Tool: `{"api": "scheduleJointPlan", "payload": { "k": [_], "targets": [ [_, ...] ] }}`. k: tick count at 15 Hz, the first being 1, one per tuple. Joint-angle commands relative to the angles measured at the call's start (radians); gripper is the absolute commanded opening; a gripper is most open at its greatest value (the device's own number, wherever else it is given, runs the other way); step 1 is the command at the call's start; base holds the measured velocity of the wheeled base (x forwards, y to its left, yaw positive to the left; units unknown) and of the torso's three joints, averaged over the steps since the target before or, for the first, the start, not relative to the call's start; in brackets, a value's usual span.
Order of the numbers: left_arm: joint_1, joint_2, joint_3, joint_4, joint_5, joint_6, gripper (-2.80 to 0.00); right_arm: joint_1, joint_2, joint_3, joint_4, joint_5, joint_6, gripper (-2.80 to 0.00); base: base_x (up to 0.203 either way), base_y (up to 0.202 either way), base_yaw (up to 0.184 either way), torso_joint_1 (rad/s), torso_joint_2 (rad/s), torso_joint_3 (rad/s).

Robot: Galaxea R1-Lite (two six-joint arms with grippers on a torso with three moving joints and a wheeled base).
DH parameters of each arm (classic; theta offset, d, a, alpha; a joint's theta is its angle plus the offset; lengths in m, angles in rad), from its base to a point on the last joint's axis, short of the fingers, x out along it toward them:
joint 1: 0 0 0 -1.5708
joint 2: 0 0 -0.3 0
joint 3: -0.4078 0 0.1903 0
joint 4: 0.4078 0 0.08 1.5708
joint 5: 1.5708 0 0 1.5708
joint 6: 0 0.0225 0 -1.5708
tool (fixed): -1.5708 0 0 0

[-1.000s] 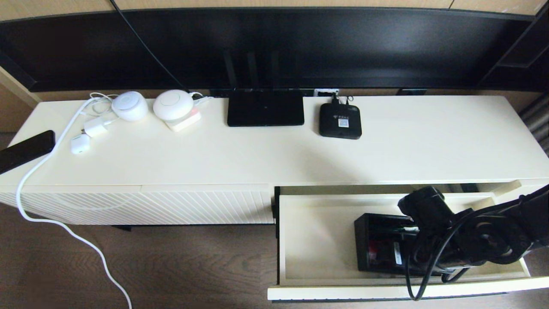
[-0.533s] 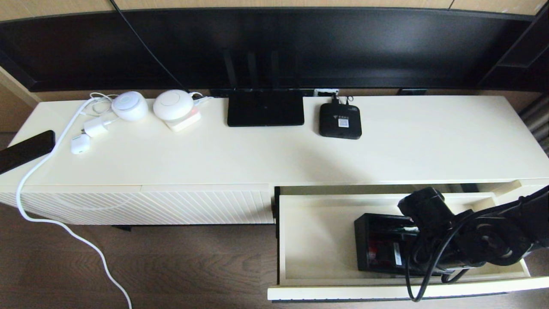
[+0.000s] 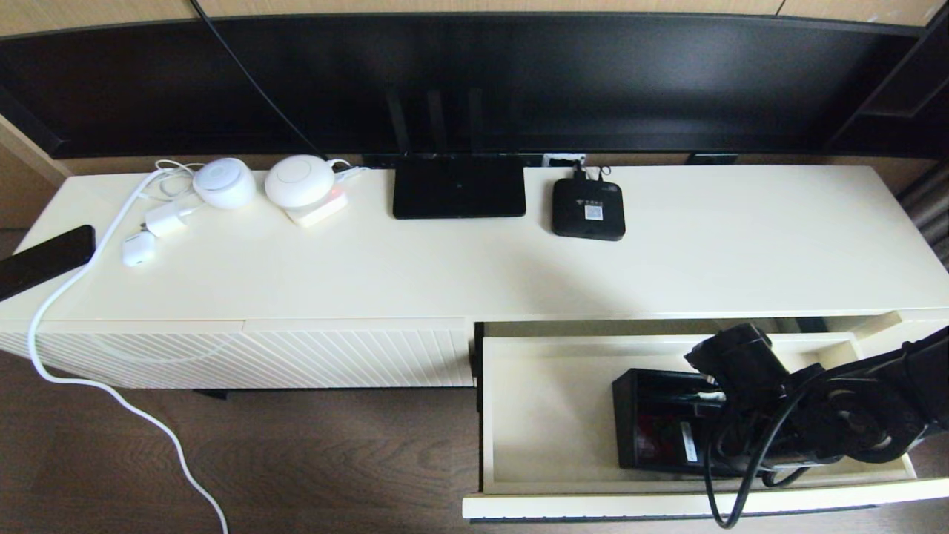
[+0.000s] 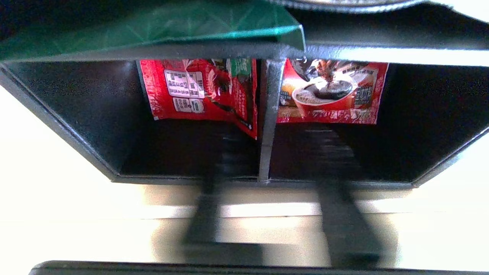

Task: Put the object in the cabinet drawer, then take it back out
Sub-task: Take the storage box out of the drawer and put it on the table

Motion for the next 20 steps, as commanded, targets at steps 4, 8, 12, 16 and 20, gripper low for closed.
{"api": "scheduleJointPlan", "payload": {
  "k": [4, 8, 12, 16, 20],
  "targets": [
    [0.0, 0.0, 0.001, 0.0, 0.0, 0.0, -2.8, 0.002, 0.003, 0.024, -0.002, 0.018, 0.005, -2.8, 0.0, 0.0, 0.0, 0.0, 0.0, 0.0],
    [0.0, 0.002, 0.0, 0.0, 0.0, 0.0, -2.8, 0.002, -0.018, 0.036, -0.033, 0.015, 0.0, -2.8, 0.0, 0.0, 0.0, 0.0, 0.0, 0.0],
    [0.0, 0.002, -0.001, -0.001, 0.0, 0.0, -2.8, 0.005, -0.085, 0.046, -0.02, 0.009, -0.001, -2.8, 0.0, 0.0, 0.0, 0.0, 0.0, 0.0],
    [0.0, 0.0, 0.0, -0.001, 0.0, 0.0, -2.8, 0.005, -0.153, 0.049, -0.003, 0.002, -0.019, -2.8, 0.0, 0.0, 0.0, 0.0, 0.0, 0.0],
    [0.0, 0.0, 0.0, -0.001, 0.0, 0.0, -2.8, 0.005, -0.213, 0.048, 0.035, 0.002, -0.052, -2.8, 0.0, 0.0, 0.0, 0.0, 0.0, 0.0]
  ]
}}
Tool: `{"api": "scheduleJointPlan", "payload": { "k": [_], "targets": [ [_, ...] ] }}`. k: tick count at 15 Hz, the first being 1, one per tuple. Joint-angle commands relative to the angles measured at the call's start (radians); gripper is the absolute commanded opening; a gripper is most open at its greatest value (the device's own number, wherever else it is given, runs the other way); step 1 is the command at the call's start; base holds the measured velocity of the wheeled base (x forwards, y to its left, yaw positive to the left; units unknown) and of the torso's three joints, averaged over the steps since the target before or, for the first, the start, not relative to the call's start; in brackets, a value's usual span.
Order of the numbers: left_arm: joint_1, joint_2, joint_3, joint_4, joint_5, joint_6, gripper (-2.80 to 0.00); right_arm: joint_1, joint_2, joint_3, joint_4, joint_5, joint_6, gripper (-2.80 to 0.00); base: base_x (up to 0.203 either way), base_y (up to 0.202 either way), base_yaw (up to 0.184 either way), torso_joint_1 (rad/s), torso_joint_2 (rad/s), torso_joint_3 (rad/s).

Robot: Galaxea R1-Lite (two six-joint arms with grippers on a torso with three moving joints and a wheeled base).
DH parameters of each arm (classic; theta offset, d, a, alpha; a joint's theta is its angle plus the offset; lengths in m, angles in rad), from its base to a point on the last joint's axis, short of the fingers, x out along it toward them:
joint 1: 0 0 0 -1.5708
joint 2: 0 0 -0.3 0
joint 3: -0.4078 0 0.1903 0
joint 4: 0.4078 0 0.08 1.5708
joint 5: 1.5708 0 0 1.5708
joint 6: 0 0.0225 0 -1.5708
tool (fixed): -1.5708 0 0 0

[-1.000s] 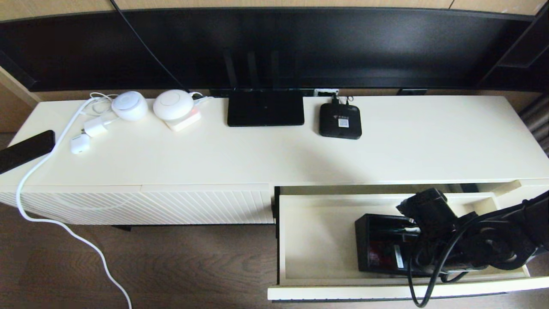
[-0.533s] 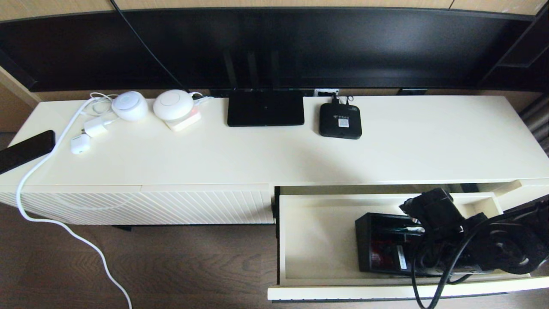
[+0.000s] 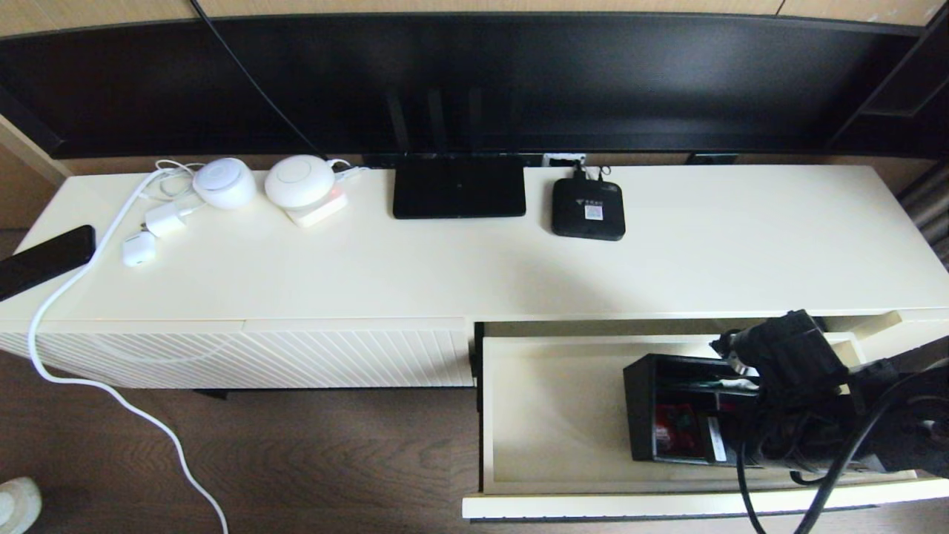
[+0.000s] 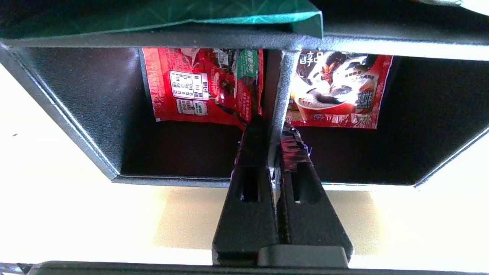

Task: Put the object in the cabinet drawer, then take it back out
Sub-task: Take the storage box out of the drawer and put it on the table

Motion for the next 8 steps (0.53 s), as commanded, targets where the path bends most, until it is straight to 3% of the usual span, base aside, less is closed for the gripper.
{"api": "scheduleJointPlan", "payload": {
  "k": [1, 8],
  "targets": [
    [0.0, 0.001, 0.001, 0.001, 0.0, 0.0, -2.8, 0.0, -0.05, -0.003, 0.012, -0.001, 0.0, -2.8, 0.0, 0.0, 0.0, 0.0, 0.0, 0.0],
    [0.0, 0.001, 0.0, -0.001, 0.0, 0.0, -2.8, 0.002, -0.15, -0.002, 0.081, -0.001, -0.041, -2.8, 0.0, 0.0, 0.0, 0.0, 0.0, 0.0]
  ]
}}
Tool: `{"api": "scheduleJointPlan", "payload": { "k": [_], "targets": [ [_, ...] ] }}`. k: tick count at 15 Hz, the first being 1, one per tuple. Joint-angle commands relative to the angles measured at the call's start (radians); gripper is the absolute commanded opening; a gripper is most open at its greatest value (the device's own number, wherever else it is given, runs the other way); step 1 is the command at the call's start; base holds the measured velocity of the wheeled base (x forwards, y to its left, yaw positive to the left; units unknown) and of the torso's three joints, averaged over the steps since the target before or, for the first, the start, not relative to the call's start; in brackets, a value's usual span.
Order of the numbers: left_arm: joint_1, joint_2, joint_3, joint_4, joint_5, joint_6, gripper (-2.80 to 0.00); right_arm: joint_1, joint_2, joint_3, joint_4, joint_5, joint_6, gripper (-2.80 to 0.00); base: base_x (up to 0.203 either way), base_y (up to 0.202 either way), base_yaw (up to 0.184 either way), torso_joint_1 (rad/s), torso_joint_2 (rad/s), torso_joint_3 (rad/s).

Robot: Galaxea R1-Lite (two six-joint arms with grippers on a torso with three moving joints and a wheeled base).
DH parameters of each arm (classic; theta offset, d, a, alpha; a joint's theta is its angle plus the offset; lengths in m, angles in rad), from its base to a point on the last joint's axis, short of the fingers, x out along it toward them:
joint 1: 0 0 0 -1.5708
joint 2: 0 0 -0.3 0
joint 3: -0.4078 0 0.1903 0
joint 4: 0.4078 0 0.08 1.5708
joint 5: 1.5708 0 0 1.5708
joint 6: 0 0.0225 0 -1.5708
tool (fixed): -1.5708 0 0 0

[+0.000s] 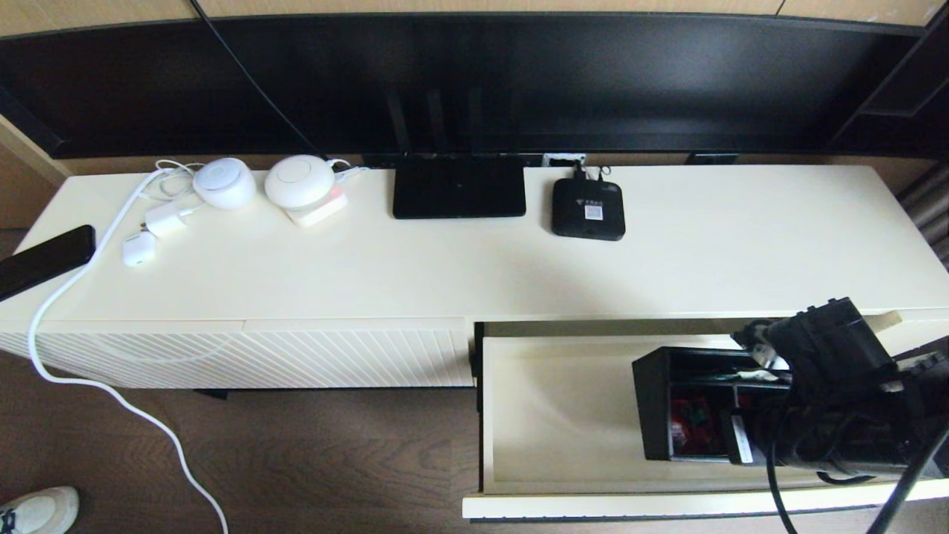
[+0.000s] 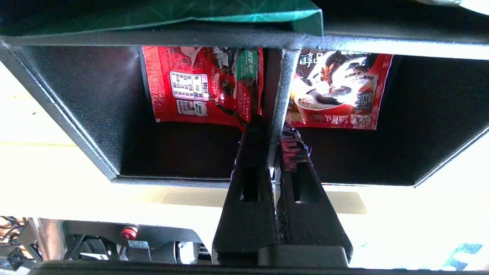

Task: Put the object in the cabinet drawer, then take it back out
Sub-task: Take the storage box out of the drawer and put it on the table

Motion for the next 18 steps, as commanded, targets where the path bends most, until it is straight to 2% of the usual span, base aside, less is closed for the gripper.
{"api": "scheduleJointPlan", "payload": {
  "k": [1, 11, 16, 18],
  "targets": [
    [0.0, 0.0, 0.001, 0.001, 0.0, 0.001, -2.8, 0.002, -0.056, 0.002, 0.025, 0.0, -0.001, -2.8, 0.0, 0.0, 0.0, 0.0, 0.0, 0.0],
    [0.0, 0.001, 0.0, 0.001, 0.0, 0.001, -2.8, 0.085, -0.224, 0.025, 0.209, -0.008, 0.001, -2.8, 0.0, 0.0, 0.0, 0.0, 0.0, 0.0],
    [0.0, 0.001, -0.001, 0.001, 0.0, 0.001, -2.8, 0.086, -0.279, -0.031, 0.282, -0.129, -0.001, -2.8, 0.0, 0.0, 0.0, 0.0, 0.0, 0.0],
    [0.0, 0.002, 0.0, 0.0, 0.0, 0.001, -2.8, 0.086, -0.293, -0.065, 0.305, -0.152, -0.003, -2.8, 0.0, 0.0, 0.0, 0.0, 0.0, 0.0]
  ]
}}
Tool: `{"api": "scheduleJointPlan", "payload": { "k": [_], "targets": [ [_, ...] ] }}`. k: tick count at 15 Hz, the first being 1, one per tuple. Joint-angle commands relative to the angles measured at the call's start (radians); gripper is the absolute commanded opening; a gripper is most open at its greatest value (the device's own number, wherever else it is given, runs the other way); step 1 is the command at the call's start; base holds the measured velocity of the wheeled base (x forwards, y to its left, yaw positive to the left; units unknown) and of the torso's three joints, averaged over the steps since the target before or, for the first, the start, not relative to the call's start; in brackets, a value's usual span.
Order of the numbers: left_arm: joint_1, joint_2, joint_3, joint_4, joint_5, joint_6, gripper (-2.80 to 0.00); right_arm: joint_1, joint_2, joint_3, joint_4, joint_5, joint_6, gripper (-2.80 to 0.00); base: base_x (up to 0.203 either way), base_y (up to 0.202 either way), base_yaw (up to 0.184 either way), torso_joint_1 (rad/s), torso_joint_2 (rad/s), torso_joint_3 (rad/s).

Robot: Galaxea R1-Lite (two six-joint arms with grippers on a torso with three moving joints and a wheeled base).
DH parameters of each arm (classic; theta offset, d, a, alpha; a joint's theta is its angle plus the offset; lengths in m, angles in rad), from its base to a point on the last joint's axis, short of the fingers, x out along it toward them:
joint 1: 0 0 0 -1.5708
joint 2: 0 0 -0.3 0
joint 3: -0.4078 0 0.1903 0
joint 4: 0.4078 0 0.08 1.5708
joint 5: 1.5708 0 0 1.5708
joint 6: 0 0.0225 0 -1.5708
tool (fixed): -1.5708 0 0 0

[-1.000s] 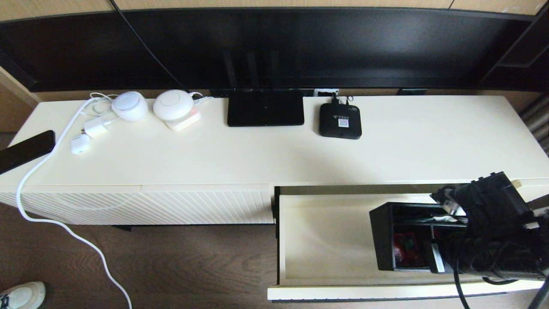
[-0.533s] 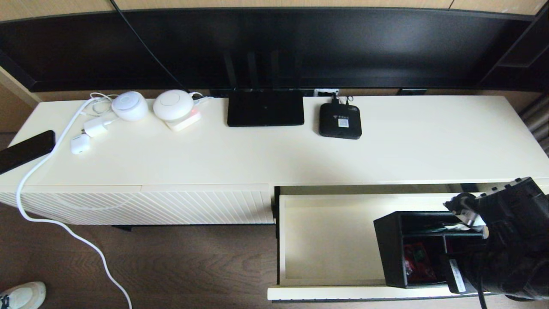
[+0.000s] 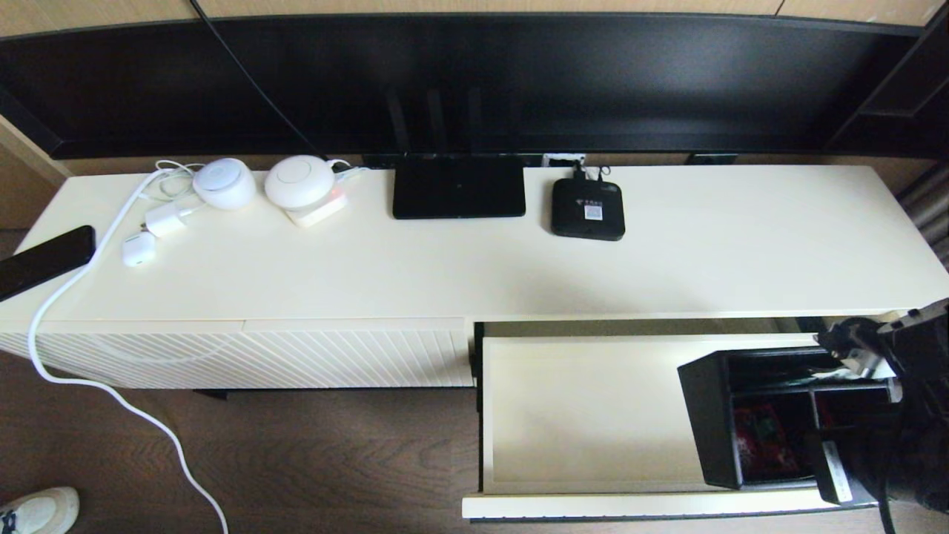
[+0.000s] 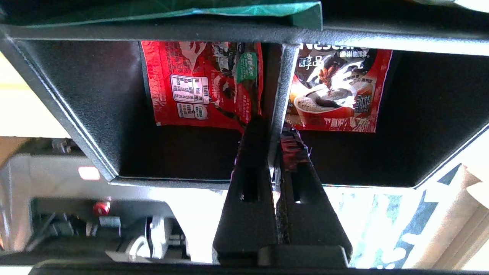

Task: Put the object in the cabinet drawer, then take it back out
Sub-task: Take the storage box out of the drawer and put it on the table

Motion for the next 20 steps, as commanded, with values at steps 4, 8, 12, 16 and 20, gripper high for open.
{"api": "scheduleJointPlan", "payload": {
  "k": [4, 8, 12, 16, 20],
  "targets": [
    [0.0, 0.002, 0.0, -0.001, 0.0, 0.001, -2.8, -0.016, 0.007, -0.135, 0.026, -0.026, -0.002, -2.8, 0.0, 0.0, 0.0, 0.0, 0.0, 0.0],
    [0.0, 0.001, 0.0, 0.001, 0.0, 0.001, -2.8, -0.049, 0.085, -0.281, 0.054, -0.025, -0.009, -2.8, 0.0, 0.0, 0.0, 0.0, 0.0, 0.0],
    [0.0, 0.002, 0.001, 0.001, 0.0, 0.001, -2.8, -0.104, 0.188, -0.404, 0.053, -0.017, -0.093, -2.8, 0.0, 0.0, 0.0, 0.0, 0.0, 0.0],
    [0.0, 0.001, 0.0, 0.001, 0.0, 0.001, -2.8, -0.138, 0.289, -0.539, 0.052, -0.005, -0.106, -2.8, 0.0, 0.0, 0.0, 0.0, 0.0, 0.0],
    [0.0, 0.001, 0.001, -0.001, 0.0, 0.001, -2.8, -0.142, 0.346, -0.615, 0.052, 0.038, -0.1, -2.8, 0.0, 0.0, 0.0, 0.0, 0.0, 0.0]
  ]
}}
